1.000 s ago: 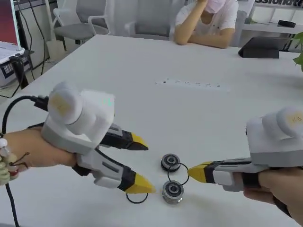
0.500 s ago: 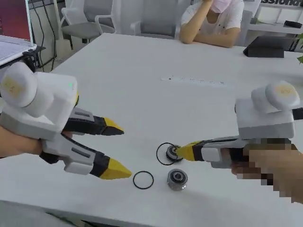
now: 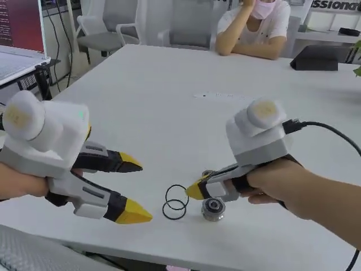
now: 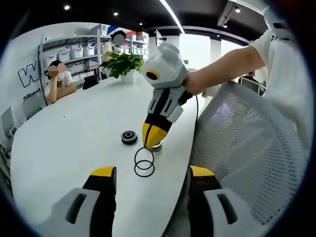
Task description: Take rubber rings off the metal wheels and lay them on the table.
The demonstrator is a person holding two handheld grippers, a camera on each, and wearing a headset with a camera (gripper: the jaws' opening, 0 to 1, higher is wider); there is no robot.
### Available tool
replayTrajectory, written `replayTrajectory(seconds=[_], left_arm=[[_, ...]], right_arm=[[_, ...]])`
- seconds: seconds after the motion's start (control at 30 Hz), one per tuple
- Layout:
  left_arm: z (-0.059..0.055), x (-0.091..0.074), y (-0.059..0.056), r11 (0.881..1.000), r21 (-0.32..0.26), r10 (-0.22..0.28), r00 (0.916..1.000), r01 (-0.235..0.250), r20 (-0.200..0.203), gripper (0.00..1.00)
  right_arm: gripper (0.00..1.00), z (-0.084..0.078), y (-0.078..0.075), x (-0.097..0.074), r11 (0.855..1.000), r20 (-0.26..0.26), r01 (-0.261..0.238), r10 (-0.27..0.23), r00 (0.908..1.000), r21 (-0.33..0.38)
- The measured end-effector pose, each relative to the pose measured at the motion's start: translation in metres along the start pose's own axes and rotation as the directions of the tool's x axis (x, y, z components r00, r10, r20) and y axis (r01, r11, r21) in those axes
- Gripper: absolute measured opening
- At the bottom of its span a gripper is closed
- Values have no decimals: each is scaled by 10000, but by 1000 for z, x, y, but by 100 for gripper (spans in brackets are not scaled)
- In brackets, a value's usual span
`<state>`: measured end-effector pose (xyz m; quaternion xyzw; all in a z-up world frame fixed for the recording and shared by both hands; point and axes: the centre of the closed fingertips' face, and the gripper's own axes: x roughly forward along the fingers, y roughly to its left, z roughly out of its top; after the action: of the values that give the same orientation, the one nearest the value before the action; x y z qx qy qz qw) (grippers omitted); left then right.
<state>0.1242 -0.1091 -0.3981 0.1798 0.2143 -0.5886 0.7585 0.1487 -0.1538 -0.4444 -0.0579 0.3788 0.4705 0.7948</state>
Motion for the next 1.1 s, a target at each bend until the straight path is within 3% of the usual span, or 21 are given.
replayTrajectory(seconds=[0.3,0.47,0.73,0.93,1.07,1.1], left_arm=[[2,-1,2,9997,-177,154,9998,-153,89,55],[3,-2,2,9996,-181,215,9997,-213,90,55],[9,-3,5,9996,-180,227,9994,-223,244,55],[15,-2,10,9998,-84,168,9994,-166,286,55],[21,-2,14,9999,15,134,9993,-134,352,55],[21,-2,15,9999,19,129,9993,-130,359,55]], right_arm=[[3,-12,-4,9,9982,-312,281,-297,9991,-530],[4,-9,-9,2,9978,-102,432,-437,9990,-504],[5,5,-25,-22,9970,721,779,-773,9944,-46],[6,21,-39,-42,9931,1660,994,-1084,9801,617],[7,37,-56,-61,9866,2616,1275,-1503,9534,1020],[8,38,-59,-64,9864,2682,1307,-1530,9511,994]])
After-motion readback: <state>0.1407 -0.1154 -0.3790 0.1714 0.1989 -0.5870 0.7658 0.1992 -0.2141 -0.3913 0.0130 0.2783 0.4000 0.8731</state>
